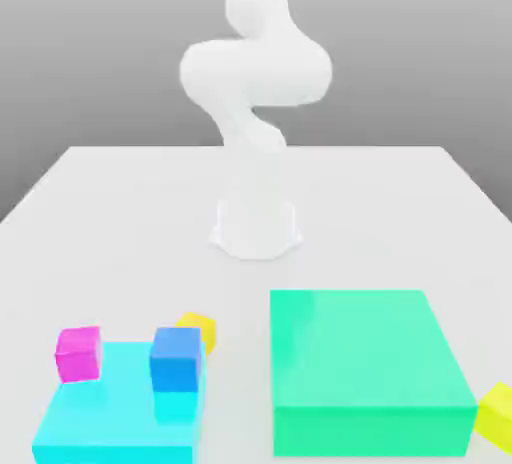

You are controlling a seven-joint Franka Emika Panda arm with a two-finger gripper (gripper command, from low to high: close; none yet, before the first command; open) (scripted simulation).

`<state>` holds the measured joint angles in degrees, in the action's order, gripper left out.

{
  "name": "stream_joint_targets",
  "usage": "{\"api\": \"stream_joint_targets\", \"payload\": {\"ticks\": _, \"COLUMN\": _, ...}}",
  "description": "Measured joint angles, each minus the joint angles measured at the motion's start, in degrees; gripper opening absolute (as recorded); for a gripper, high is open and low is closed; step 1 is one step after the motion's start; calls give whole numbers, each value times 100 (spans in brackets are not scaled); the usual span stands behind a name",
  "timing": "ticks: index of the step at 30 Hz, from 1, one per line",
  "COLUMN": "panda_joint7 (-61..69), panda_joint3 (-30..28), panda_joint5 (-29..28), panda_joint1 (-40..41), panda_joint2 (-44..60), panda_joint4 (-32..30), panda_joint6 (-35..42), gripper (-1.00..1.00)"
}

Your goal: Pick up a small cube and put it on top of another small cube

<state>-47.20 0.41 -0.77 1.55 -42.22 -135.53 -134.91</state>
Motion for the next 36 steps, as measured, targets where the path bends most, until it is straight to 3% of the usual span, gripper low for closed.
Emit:
{"api": "stream_joint_targets", "payload": {"ticks": 12, "panda_joint7": -722, "panda_joint3": -65, "panda_joint5": -301, "panda_joint1": 864, "panda_joint2": 2139, "panda_joint4": -2145, "panda_joint6": -1804, "gripper": 0}}
{"api": "stream_joint_targets", "payload": {"ticks": 18, "panda_joint7": -885, "panda_joint3": -322, "panda_joint5": -118, "panda_joint1": 1174, "panda_joint2": 3701, "panda_joint4": -3284, "panda_joint6": -3054, "gripper": 0}}
{"api": "stream_joint_targets", "payload": {"ticks": 28, "panda_joint7": -811, "panda_joint3": -90, "panda_joint5": 49, "panda_joint1": 1459, "panda_joint2": 5555, "panda_joint4": -3155, "panda_joint6": -4558, "gripper": 0}}
{"api": "stream_joint_targets", "payload": {"ticks": 29, "panda_joint7": -803, "panda_joint3": -67, "panda_joint5": 49, "panda_joint1": 1487, "panda_joint2": 5644, "panda_joint4": -3143, "panda_joint6": -4632, "gripper": -100}}
{"api": "stream_joint_targets", "payload": {"ticks": 36, "panda_joint7": -831, "panda_joint3": -70, "panda_joint5": 21, "panda_joint1": 1487, "panda_joint2": 5631, "panda_joint4": -3144, "panda_joint6": -4623, "gripper": -100}}
